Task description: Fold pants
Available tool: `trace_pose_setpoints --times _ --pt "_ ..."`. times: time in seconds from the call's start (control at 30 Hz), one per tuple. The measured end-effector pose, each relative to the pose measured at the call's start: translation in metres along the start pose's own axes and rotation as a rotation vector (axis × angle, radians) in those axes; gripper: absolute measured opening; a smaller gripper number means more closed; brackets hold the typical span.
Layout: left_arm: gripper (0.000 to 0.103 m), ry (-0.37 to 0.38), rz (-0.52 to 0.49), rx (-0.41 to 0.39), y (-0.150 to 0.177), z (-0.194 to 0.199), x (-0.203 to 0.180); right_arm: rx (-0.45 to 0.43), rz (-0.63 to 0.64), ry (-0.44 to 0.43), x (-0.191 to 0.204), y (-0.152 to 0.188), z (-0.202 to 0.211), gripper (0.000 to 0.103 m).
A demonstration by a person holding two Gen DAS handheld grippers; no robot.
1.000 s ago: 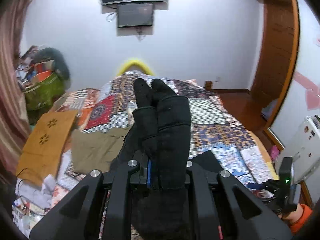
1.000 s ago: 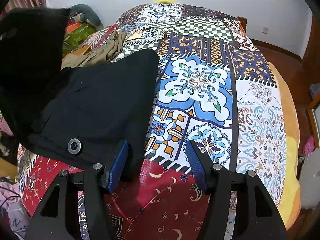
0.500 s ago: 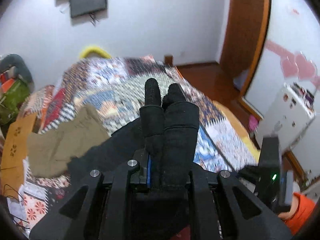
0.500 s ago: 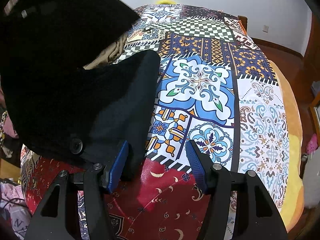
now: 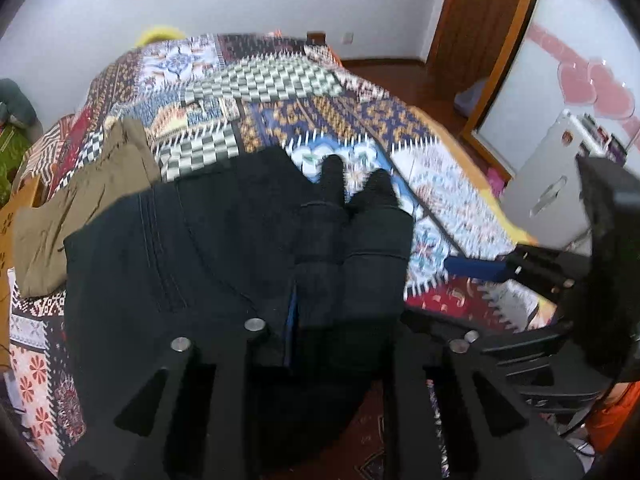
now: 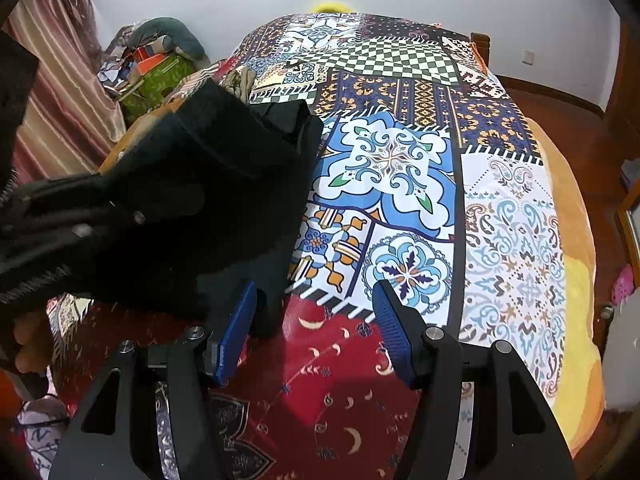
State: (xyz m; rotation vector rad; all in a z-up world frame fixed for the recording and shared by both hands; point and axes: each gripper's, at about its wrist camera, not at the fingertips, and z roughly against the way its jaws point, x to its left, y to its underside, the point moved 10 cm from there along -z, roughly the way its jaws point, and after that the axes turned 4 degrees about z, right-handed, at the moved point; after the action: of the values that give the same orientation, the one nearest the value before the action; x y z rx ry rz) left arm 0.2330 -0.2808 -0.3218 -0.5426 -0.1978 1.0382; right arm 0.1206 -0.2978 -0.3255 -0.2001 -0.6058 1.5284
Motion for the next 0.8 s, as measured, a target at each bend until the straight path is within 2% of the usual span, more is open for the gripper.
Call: trace_pose_setpoints --times 0.13,0.27,0.33,0.43,0.53,0.6,0.7,0.8 --pt "0.027 -0.028 -0.02 -0.005 0.001 0.006 -0.004 0.006 -0.005 0.004 0.0 0.006 0.004 0.056" --pt "0.054 0.035 0.021 -0.015 -0.002 0.021 -0.007 0.012 0.002 0.009 0.001 0.01 0.006 0.056" --pt "0.056 0.066 0.034 -0.04 -0.006 0.034 -0.009 0.017 0.011 0.013 0.002 0.013 0.006 0.056" --pt "0.056 0.047 0.046 -0.112 -0.019 0.057 -0.001 0.023 0.015 0.015 0.003 0.016 0.008 0.056" --pt "0.069 0.004 0.094 -0.183 -0.033 0.083 0.027 0.025 0.013 0.01 0.004 0.017 0.009 0.056" --pt "0.082 -0.046 0.126 -0.236 -0.043 0.097 0.056 0.023 0.009 0.004 0.006 0.017 0.01 0.056" --pt "0.087 -0.176 0.158 -0.271 -0.052 0.102 0.107 0.015 -0.001 -0.016 0.009 0.015 0.012 0.056" --pt "0.087 -0.251 0.17 -0.228 -0.056 0.09 0.152 0.018 0.0 -0.019 0.012 0.014 0.01 0.056"
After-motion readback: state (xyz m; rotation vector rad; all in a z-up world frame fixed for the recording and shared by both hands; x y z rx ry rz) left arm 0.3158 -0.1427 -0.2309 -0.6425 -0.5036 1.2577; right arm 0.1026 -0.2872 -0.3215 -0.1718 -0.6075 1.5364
